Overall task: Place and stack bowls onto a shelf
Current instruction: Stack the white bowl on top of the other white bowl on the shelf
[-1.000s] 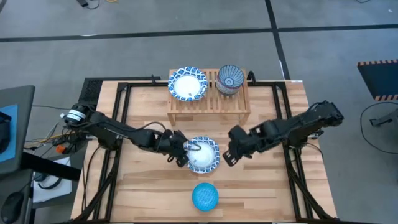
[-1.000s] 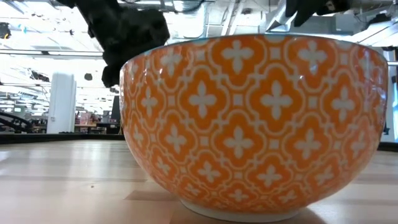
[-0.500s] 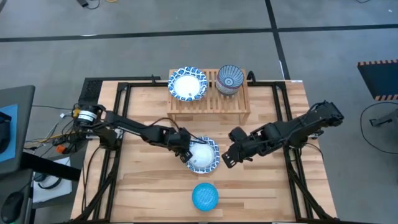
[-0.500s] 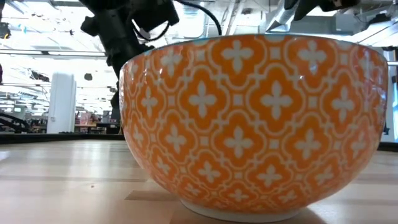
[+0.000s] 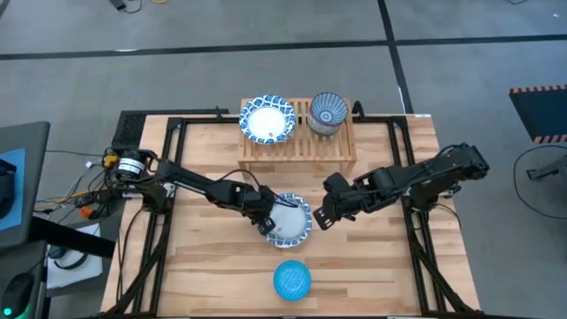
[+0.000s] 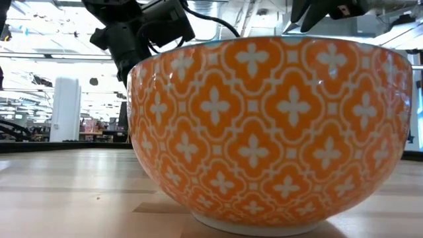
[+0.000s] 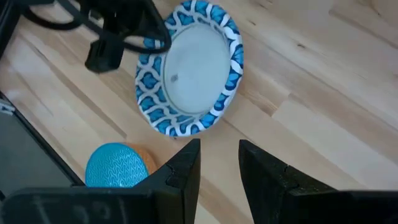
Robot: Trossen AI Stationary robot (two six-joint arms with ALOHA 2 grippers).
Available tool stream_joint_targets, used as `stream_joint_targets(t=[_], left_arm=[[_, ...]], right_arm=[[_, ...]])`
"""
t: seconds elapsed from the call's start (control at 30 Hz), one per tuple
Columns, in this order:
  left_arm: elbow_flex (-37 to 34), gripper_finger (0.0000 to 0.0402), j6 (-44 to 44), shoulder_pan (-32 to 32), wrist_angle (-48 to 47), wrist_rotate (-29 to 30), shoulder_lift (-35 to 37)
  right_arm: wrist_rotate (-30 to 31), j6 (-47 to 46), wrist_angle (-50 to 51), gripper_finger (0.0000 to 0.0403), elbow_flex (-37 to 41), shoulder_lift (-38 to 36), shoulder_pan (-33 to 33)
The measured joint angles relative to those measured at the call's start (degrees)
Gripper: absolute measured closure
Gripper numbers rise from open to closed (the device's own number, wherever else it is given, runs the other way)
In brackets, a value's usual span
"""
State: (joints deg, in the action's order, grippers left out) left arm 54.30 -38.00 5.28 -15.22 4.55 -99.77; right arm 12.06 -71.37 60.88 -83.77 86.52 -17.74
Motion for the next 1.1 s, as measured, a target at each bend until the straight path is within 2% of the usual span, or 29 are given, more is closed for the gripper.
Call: stream_joint_targets(t=[0.2,0.4,0.57,0.7,0.8,0.93,1.0,1.1], left_arm=[[-0.04,0.0399,0.22,-0.04,-2.31,-3.43,4.14],[1.09,0.0400,0.26,1.14,-12.31,-3.93,14.45],[4.18,0.0400,1.39,0.81,-20.30,0.37,24.63],[7.61,0.0400,3.46,-1.24,-21.49,6.90,31.83],[10.69,0.0401,6.10,-4.05,-21.27,14.41,35.64],[14.62,0.0401,9.82,-10.32,-21.47,28.18,37.56],[16.40,0.0401,12.48,-15.73,-21.51,29.24,36.94],[18.69,0.0401,14.42,-24.64,-20.94,23.14,34.28]], right_arm=[[-1.11,1.12,0.61,0.0269,0.00,-0.29,0.28],[-1.36,1.17,1.38,0.0269,-0.04,-1.65,0.46],[-1.38,2.71,2.33,0.0269,-0.04,-3.79,1.77],[-1.34,4.22,2.94,0.0269,-0.04,-5.36,3.20],[-1.34,5.86,3.01,0.0269,-0.04,-6.43,4.41],[-1.32,7.88,2.89,0.0269,-0.04,-7.24,5.78],[-1.36,8.73,2.96,0.0269,-0.04,-7.25,6.51],[-1.47,9.82,2.93,0.0269,-0.04,-7.23,7.14]])
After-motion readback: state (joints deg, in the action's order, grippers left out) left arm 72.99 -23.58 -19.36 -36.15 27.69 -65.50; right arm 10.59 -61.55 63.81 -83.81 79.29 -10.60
